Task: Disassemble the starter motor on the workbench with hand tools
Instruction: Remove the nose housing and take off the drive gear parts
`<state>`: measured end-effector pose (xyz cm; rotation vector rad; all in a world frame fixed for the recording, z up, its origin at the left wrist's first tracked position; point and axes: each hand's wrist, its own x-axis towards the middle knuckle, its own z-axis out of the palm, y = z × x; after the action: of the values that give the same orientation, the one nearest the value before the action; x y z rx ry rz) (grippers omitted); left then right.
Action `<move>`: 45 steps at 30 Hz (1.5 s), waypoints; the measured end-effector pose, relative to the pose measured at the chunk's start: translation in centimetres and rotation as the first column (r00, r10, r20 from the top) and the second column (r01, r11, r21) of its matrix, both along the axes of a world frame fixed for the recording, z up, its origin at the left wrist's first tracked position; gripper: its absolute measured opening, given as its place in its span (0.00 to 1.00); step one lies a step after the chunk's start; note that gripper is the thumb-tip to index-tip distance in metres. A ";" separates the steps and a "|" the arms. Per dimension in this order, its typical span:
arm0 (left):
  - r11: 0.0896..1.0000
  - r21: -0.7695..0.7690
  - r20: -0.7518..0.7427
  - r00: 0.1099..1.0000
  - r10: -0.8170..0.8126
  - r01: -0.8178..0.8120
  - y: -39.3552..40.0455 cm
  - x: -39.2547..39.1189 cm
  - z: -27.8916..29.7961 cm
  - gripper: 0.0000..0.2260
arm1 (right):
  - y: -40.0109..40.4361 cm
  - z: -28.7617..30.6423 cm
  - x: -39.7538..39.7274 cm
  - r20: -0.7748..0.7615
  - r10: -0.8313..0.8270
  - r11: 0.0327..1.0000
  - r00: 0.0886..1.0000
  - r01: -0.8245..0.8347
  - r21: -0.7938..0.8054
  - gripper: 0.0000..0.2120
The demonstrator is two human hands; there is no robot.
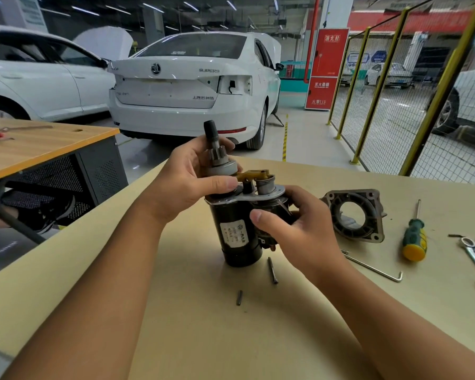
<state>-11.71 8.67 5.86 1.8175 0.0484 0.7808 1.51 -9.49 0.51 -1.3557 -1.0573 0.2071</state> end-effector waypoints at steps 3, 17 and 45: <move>0.999 -0.021 0.051 0.998 -0.024 0.025 -0.1 0.1 0.0 0.24 | -0.2 0.1 0.0 0.001 0.010 1.000 1.000 -0.010 0.001 0.16; 0.999 -0.027 0.094 0.995 0.028 -0.026 -0.9 -0.1 0.7 0.22 | -0.3 -0.4 0.5 0.099 -0.078 0.996 0.992 0.081 -0.021 0.22; 0.998 -0.007 0.124 0.990 0.061 -0.060 -0.8 0.3 0.4 0.19 | -0.4 -0.6 0.7 0.146 -0.162 0.986 0.976 0.167 -0.021 0.27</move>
<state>-11.37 7.83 6.21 1.7680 0.0238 0.9350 2.24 -9.93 -0.05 -1.4980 -1.0582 0.0033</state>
